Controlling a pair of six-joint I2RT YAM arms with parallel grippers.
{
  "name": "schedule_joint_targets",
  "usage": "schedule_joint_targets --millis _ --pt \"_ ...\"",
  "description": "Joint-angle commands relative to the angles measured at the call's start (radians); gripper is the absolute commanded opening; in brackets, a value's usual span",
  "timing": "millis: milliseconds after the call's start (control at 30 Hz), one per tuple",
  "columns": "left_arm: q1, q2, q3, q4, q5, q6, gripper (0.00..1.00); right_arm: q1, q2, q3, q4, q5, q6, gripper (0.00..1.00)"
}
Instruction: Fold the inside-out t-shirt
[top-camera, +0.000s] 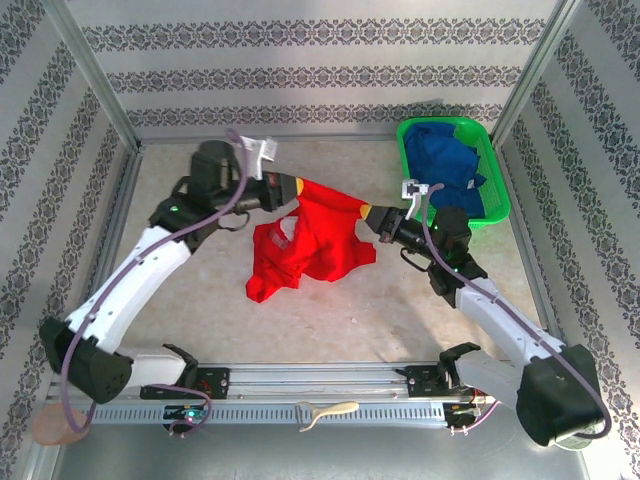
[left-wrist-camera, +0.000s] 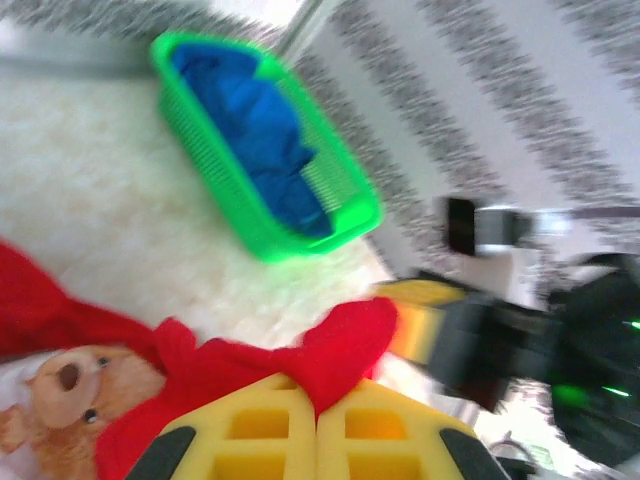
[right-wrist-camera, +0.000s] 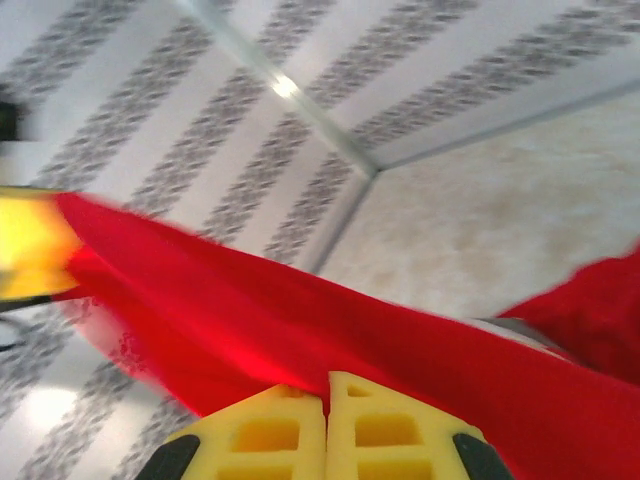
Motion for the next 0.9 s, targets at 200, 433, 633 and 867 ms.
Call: schedule_joint_targets --millis 200,433,633,867 --pt "0.088 -0.030 -0.114 0.406 0.318 -0.228 0.00 -0.005 0.006 0.045 0.004 0.028 0.013 0.00" --pt "0.087 0.009 -0.069 0.421 0.265 -0.270 0.00 0.004 -0.028 0.193 -0.064 0.034 0.017 0.00" --pt "0.088 -0.007 -0.120 0.268 0.154 -0.171 0.64 -0.020 -0.044 0.315 -0.137 0.115 0.008 0.00" --pt "0.088 -0.126 -0.406 0.024 -0.213 -0.121 0.77 -0.104 -0.117 0.307 -0.212 0.154 -0.011 0.00"
